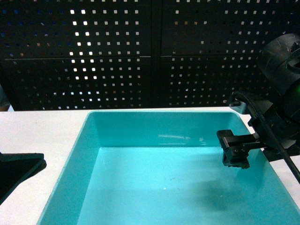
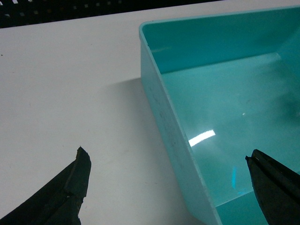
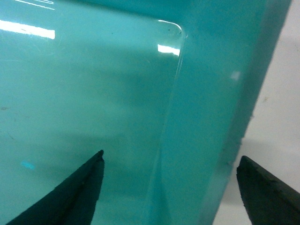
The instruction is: Stack blue boxes stably on right
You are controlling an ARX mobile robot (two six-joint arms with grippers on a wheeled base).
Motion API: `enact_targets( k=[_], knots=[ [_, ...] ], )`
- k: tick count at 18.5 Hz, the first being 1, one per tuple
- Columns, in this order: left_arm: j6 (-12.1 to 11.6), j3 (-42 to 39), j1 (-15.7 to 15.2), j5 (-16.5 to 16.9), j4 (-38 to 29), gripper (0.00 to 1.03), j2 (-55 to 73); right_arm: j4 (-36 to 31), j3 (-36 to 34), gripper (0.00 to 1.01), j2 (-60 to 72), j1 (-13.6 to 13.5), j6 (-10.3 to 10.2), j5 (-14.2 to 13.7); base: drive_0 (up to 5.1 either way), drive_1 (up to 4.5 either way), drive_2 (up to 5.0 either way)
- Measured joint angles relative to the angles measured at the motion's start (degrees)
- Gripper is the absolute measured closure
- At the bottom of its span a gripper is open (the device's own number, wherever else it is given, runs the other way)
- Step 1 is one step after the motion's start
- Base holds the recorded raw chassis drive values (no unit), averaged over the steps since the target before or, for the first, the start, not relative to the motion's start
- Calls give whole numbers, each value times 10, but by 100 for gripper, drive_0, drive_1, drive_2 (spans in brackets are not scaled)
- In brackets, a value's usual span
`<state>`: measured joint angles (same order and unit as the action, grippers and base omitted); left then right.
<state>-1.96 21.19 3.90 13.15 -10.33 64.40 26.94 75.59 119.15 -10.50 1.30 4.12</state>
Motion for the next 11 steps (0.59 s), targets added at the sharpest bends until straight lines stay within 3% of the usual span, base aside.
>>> enact_targets(
  k=[5, 8, 11],
  knots=[
    [0, 0, 0, 0, 0, 5, 0, -11, -3, 66, 0, 0, 2, -23, 0, 0, 0],
    [0, 0, 0, 0, 0, 5, 0, -4, -3, 98, 0, -4, -12, -27, 0, 0, 0],
    [0, 0, 0, 0, 0, 5, 0, -24, -16, 99, -4, -4, -33, -31, 0, 0, 0]
  ],
)
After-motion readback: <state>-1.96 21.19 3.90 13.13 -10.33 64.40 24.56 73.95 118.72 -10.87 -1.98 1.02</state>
